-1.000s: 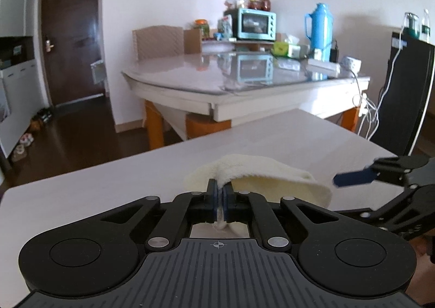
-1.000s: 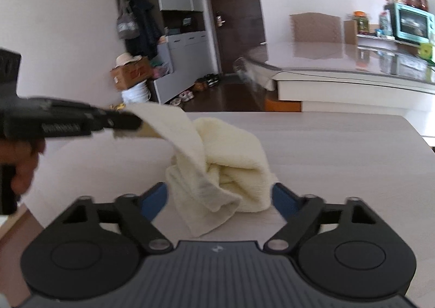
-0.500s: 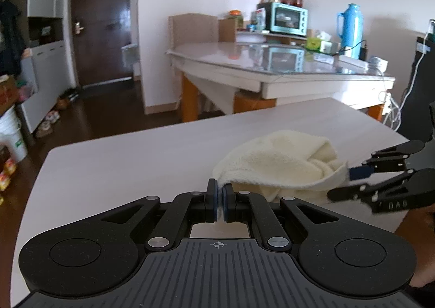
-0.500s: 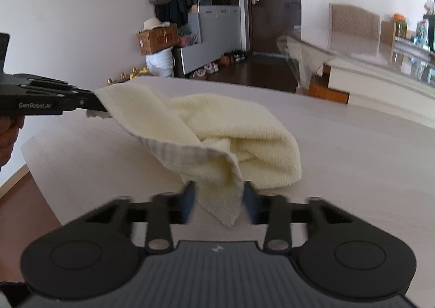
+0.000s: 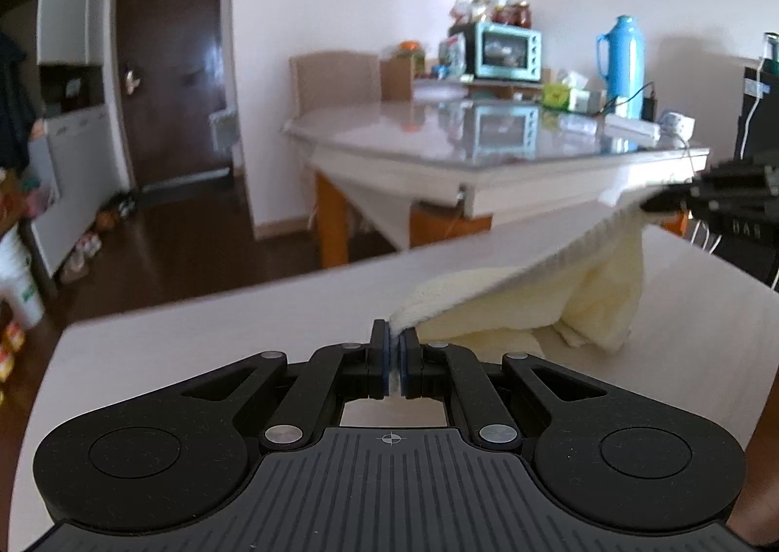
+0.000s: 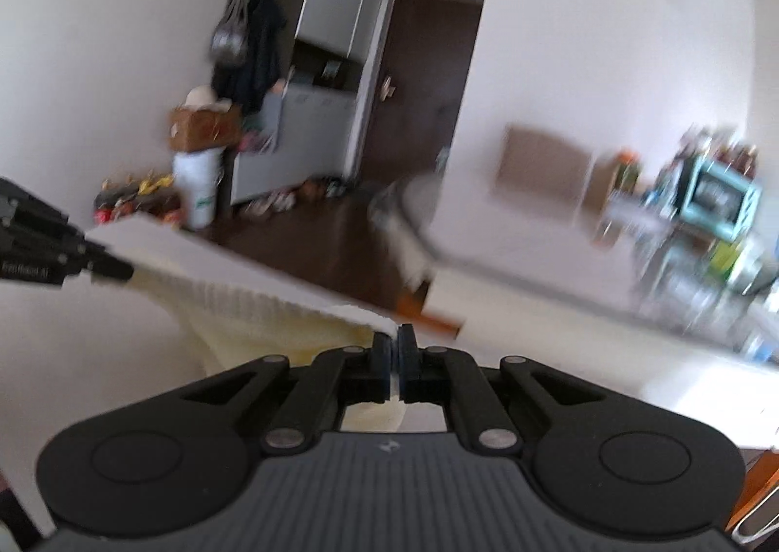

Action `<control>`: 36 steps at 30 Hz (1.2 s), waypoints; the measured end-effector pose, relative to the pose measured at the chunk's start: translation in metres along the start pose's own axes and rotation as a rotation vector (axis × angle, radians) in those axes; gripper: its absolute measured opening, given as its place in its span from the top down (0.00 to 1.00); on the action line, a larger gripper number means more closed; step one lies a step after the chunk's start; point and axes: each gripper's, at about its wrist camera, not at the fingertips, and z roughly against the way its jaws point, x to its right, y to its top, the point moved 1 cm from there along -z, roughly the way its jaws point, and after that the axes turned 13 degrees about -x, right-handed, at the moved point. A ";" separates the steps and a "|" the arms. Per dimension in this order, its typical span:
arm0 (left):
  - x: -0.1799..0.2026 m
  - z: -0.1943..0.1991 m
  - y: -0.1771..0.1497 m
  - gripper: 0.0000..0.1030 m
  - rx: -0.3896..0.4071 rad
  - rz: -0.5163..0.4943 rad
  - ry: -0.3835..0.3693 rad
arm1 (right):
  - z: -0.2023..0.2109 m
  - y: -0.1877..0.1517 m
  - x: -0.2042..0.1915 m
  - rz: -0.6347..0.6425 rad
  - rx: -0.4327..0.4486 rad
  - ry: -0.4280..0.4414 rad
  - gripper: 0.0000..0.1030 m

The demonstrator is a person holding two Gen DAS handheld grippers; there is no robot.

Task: Fold towel
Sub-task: 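Lift and shake the towel open with both grippers, then release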

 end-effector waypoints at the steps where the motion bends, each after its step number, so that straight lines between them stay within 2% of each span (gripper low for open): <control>1: 0.001 0.004 -0.004 0.96 -0.007 -0.005 -0.012 | 0.005 -0.003 0.000 0.008 -0.009 0.018 0.97; 3: 0.003 0.012 -0.011 0.96 -0.022 -0.016 -0.035 | 0.013 -0.013 -0.003 0.027 -0.037 0.066 0.97; 7: 0.009 0.025 -0.041 0.96 -0.109 -0.051 -0.092 | 0.023 -0.042 -0.011 0.048 -0.131 0.168 0.97; 11: 0.022 0.034 -0.070 0.96 -0.184 -0.087 -0.165 | 0.036 -0.073 -0.017 0.033 -0.205 0.171 0.97; 16: 0.037 0.036 -0.087 0.95 -0.226 -0.140 -0.210 | 0.051 -0.096 -0.025 0.032 -0.269 0.155 0.95; 17: 0.039 0.037 -0.089 0.93 -0.232 -0.148 -0.216 | 0.052 -0.098 -0.026 0.040 -0.283 0.155 0.91; 19: 0.043 0.037 -0.095 0.87 -0.244 -0.163 -0.229 | 0.057 -0.103 -0.028 0.046 -0.285 0.169 0.77; 20: 0.046 0.037 -0.097 0.78 -0.250 -0.171 -0.235 | 0.060 -0.104 -0.028 0.038 -0.279 0.186 0.63; 21: 0.042 0.041 -0.095 0.65 -0.235 -0.154 -0.253 | 0.062 -0.104 -0.027 0.030 -0.272 0.203 0.55; 24: 0.030 0.054 -0.089 0.45 -0.187 -0.103 -0.309 | 0.069 -0.101 -0.021 -0.011 -0.237 0.270 0.55; 28: 0.016 0.055 -0.070 0.42 -0.141 -0.055 -0.284 | 0.066 -0.087 -0.014 -0.044 -0.192 0.328 0.55; 30: 0.013 0.047 -0.060 0.41 -0.136 -0.046 -0.236 | 0.061 -0.081 -0.013 -0.044 -0.181 0.318 0.53; 31: 0.008 0.034 -0.051 0.41 -0.146 -0.029 -0.203 | 0.057 -0.079 -0.012 -0.044 -0.179 0.308 0.52; 33: 0.004 0.015 -0.038 0.41 -0.156 -0.009 -0.187 | 0.047 -0.075 -0.010 -0.047 -0.177 0.284 0.51; 35: 0.002 0.004 -0.031 0.42 -0.166 0.001 -0.188 | 0.038 -0.071 -0.006 -0.058 -0.172 0.281 0.51; 36: 0.001 -0.013 -0.021 0.42 -0.172 0.003 -0.205 | 0.033 -0.069 -0.004 -0.069 -0.167 0.282 0.49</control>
